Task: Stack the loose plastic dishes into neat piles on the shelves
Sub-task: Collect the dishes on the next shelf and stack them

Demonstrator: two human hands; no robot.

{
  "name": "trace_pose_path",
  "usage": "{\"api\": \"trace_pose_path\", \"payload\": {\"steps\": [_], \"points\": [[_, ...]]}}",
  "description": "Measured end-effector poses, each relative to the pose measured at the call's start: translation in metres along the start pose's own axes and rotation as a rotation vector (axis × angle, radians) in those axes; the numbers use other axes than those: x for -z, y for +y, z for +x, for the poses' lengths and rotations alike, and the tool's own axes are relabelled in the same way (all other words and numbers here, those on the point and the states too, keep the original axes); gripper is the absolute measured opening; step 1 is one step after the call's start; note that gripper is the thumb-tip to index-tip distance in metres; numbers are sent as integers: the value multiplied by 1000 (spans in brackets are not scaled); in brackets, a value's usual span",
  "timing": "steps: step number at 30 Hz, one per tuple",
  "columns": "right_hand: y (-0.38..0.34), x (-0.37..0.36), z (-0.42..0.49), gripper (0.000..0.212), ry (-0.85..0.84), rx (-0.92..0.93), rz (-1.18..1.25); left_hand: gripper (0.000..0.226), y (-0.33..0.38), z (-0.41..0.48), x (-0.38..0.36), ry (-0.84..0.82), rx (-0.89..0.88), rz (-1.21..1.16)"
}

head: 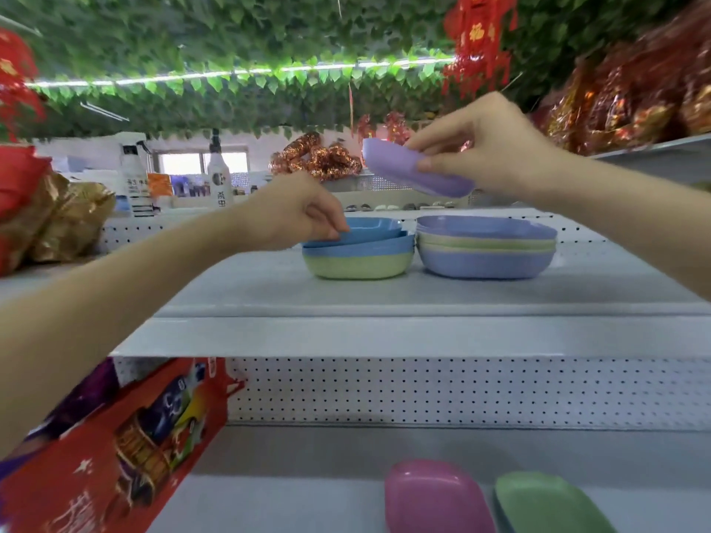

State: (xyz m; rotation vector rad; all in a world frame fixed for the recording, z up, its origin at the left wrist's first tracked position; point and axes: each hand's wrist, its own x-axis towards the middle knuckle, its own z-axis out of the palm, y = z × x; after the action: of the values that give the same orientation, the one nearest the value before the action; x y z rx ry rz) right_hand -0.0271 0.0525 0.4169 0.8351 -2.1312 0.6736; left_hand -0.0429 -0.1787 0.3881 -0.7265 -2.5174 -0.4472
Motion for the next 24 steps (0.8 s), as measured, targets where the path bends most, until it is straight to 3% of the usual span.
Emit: {"api": "trace_pose_path", "payload": {"steps": [6, 11, 15, 20, 24], "points": [[-12, -20, 17, 30, -90, -35, 9, 19, -9, -5, -4, -68, -91, -125], [-14, -39, 27, 31, -217, -36, 36, 14, -23, -17, 12, 162, -60, -230], [-14, -48, 30, 24, -317, -77, 3, 15, -42, -25, 26, 234, 33, -140], [-18, -50, 28, 18, -574, -119, -6, 23, -46, -24, 22, 168, 50, -102], [-21, -46, 28, 39, -699, -162, -105, 26, -42, -12, 14, 18, 45, -141]]}}
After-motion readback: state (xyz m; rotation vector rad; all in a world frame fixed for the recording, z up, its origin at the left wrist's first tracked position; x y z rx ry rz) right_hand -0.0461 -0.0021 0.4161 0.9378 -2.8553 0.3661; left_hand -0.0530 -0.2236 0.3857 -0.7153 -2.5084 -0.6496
